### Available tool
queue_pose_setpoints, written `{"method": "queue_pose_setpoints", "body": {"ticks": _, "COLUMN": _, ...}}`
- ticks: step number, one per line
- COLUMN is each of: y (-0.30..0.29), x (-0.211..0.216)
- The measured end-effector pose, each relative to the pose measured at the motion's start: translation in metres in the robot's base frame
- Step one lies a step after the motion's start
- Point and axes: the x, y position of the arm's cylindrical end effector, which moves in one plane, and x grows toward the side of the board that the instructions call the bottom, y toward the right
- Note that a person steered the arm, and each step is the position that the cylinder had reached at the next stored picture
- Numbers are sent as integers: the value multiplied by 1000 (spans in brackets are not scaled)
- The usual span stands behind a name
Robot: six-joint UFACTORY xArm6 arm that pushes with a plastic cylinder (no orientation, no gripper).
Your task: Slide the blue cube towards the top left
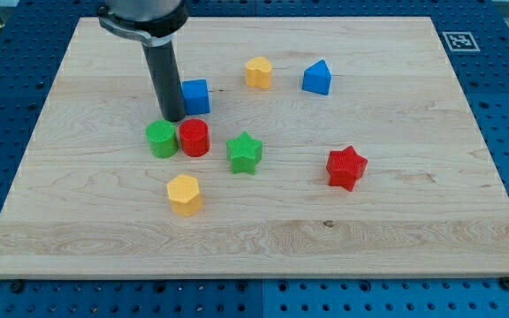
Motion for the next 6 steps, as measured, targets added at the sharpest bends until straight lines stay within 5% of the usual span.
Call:
{"method": "queue_pose_setpoints", "body": {"ticks": 3, "y": 33, "x": 38}}
{"method": "queue_pose_setpoints", "body": {"ticks": 6, "y": 33, "x": -13}}
